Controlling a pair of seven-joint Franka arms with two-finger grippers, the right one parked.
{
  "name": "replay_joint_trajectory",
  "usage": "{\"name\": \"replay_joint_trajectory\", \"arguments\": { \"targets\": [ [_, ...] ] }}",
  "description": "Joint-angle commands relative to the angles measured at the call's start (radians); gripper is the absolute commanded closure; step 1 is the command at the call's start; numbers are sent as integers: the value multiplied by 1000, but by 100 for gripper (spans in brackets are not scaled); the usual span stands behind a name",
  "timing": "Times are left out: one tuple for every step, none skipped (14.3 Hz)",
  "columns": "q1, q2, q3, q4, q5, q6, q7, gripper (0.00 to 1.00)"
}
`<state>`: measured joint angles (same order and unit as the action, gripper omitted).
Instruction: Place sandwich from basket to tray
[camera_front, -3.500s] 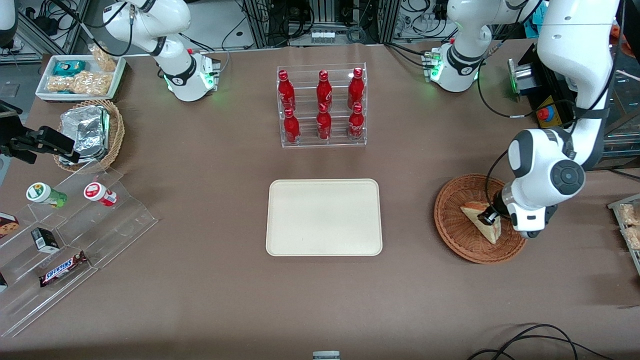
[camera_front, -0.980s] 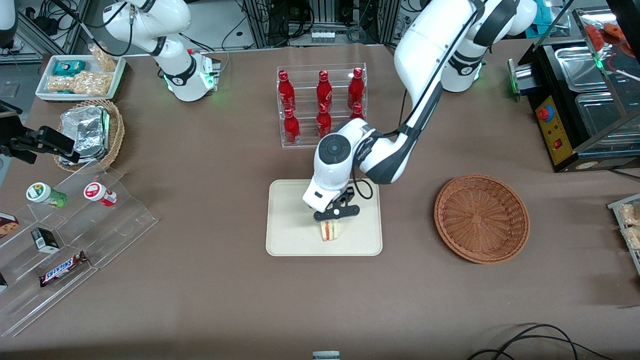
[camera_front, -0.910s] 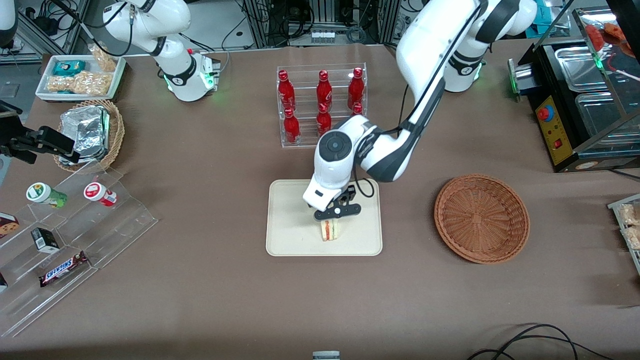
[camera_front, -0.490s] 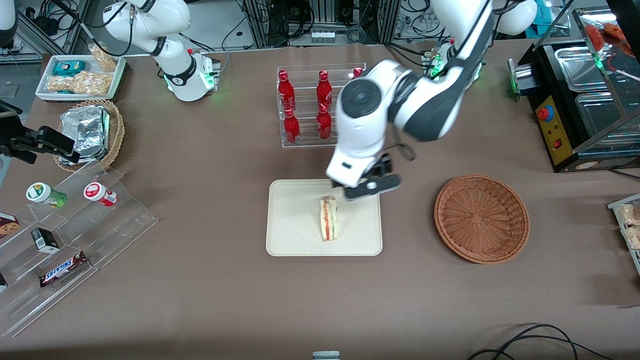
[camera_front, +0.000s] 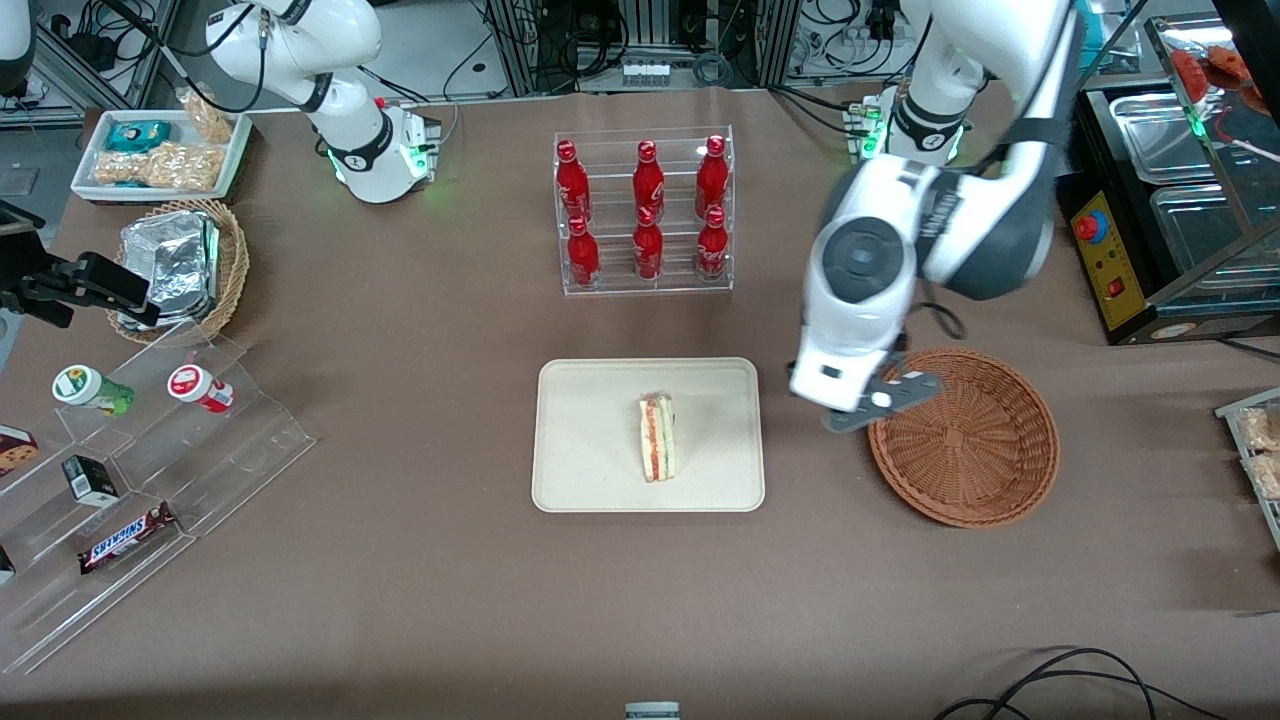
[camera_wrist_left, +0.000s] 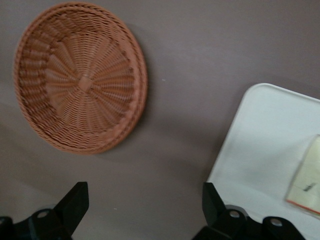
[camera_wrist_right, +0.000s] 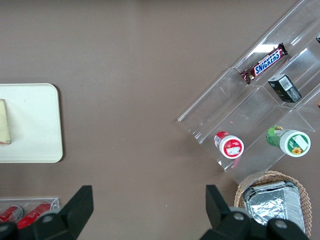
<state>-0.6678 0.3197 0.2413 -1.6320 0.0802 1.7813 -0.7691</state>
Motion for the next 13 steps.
{"name": "replay_joint_trajectory", "arguments": {
  "targets": [
    [-12,-140,76,-130,-11,9,121,0],
    [-12,-166,93,-140,-13,-11,155,0],
    [-12,-189,114,-140,-13,-44,184,0],
    [-10,-217,125,-141,-13,-66,209,0],
    [-7,-249,130,-141,-14,-89,243,0],
    [-7,-251,150,-126,-23,-135,276,0],
    [10,-251,154,-112,-28,-164,290,0],
    [102,-251,115,-112,-28,-175,300,0],
    [169,-257,25,-106,-28,-189,313,0],
    [239,-255,-24,-89,-28,-210,326,0],
    [302,-258,-89,-69,-28,-232,335,0],
    [383,-264,-164,-57,-27,-243,350,0],
    [457,-275,-225,-55,-26,-243,375,0]
  ]
}}
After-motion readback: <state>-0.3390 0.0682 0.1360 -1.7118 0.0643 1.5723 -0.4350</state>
